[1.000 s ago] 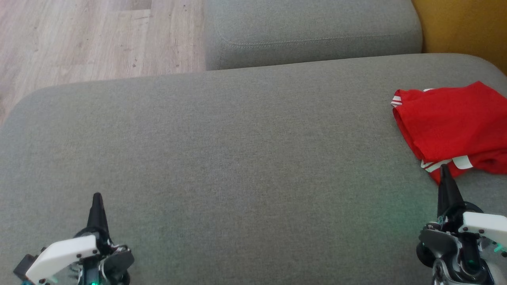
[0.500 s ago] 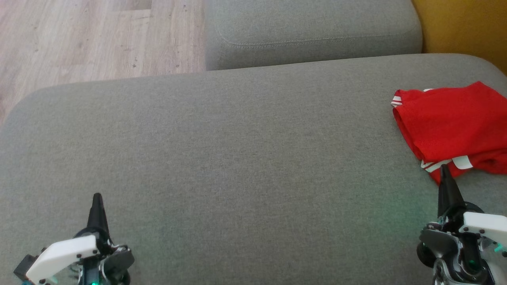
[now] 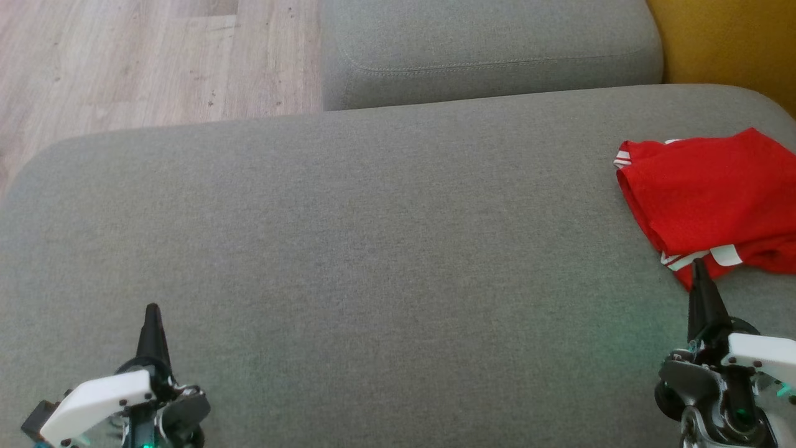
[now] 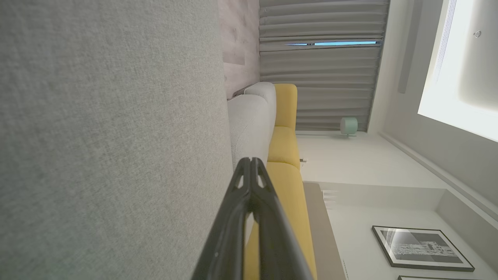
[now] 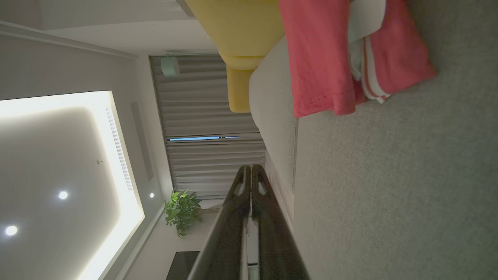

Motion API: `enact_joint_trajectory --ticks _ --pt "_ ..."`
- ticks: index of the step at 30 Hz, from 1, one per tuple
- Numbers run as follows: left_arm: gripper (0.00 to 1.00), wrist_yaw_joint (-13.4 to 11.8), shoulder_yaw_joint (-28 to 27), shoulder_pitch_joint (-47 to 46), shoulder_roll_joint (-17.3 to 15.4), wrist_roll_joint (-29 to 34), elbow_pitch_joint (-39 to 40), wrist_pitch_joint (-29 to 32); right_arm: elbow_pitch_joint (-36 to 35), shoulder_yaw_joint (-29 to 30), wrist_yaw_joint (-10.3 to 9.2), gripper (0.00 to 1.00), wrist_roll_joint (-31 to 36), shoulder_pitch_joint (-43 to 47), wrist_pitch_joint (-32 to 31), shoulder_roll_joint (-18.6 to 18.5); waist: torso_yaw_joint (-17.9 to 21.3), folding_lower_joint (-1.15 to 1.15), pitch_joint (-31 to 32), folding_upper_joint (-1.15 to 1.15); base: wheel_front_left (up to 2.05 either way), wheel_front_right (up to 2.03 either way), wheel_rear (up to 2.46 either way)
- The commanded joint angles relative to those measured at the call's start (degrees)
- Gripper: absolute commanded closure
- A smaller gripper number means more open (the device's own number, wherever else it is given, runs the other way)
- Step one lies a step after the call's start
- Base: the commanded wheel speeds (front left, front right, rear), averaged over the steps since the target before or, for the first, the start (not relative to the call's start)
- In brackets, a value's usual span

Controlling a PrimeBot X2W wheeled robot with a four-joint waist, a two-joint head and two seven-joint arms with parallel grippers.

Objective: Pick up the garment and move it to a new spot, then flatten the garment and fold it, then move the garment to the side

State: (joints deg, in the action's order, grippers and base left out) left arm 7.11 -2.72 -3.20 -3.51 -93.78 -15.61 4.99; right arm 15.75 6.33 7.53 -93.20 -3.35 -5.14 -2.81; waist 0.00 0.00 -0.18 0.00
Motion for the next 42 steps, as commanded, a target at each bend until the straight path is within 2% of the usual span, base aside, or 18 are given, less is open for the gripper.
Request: enact_joint_trajectory --ticks 1,42 --pt "1.00 0.37 -2.26 -2.85 -0.49 0.33 1.63 0.26 -1.79 -0.88 -0.04 1.00 0.16 -2.73 -0.50 -0.85 0.00 0.00 0.00 0.00 0.00 0.00 0.00" --pt "1.00 0.37 -2.90 -2.91 -0.03 0.86 1.60 0.77 -1.76 -0.40 -0.04 1.00 0.55 -2.78 -0.88 -0.52 0.00 0.00 0.00 0.00 0.00 0.00 0.00"
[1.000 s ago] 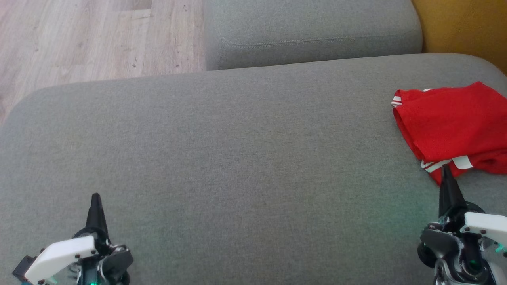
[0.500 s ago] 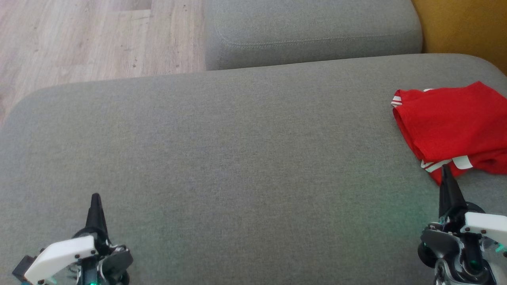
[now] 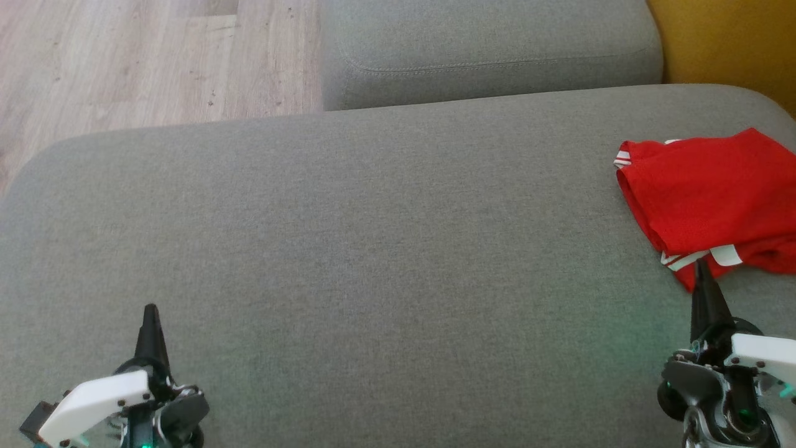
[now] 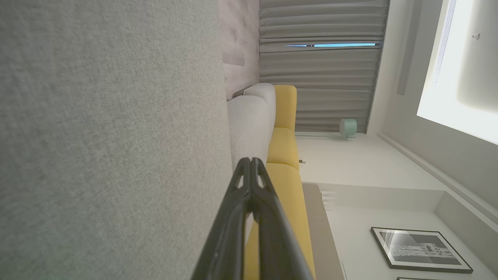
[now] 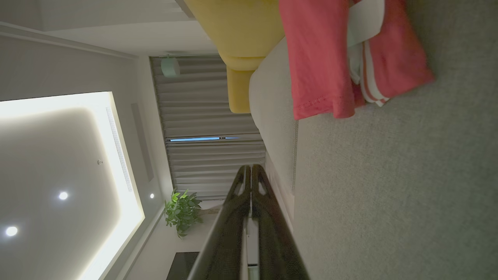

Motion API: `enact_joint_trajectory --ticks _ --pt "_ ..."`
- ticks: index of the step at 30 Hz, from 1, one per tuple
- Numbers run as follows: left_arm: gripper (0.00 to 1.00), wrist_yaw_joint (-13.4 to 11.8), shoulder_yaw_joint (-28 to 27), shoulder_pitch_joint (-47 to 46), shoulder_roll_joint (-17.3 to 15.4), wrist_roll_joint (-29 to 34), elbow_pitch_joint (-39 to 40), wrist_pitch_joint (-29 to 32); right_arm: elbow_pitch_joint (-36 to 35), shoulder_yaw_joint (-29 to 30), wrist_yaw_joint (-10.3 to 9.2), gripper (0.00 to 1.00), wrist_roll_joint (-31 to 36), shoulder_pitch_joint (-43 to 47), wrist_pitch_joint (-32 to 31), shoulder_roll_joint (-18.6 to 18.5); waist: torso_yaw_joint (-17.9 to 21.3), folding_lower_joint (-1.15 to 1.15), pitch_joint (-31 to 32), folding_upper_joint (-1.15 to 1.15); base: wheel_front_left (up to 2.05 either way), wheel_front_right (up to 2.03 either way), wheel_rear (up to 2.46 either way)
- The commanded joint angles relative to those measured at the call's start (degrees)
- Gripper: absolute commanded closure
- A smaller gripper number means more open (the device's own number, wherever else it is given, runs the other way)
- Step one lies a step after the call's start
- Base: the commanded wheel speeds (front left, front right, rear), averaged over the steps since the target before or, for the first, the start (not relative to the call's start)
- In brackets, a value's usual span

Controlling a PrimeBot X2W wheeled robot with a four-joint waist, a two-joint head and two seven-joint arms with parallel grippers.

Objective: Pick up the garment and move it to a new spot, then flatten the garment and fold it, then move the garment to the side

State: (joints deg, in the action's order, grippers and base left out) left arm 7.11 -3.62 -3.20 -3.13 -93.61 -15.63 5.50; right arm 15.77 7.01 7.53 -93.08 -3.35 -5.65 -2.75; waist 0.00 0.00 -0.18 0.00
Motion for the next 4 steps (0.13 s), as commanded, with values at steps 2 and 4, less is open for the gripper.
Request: enact_joint_trajectory --ticks 2,4 --pt "1.00 0.37 -2.03 -2.91 -0.40 0.72 1.62 0.29 -1.78 -1.06 -0.04 1.00 0.45 -2.78 -0.38 -0.56 0.00 0.00 0.00 0.00 0.00 0.00 0.00" --pt "1.00 0.37 -2.05 -2.91 -0.38 0.74 1.62 0.31 -1.78 -1.05 -0.04 1.00 0.46 -2.78 -0.39 -0.55 0.00 0.00 0.00 0.00 0.00 0.00 0.00"
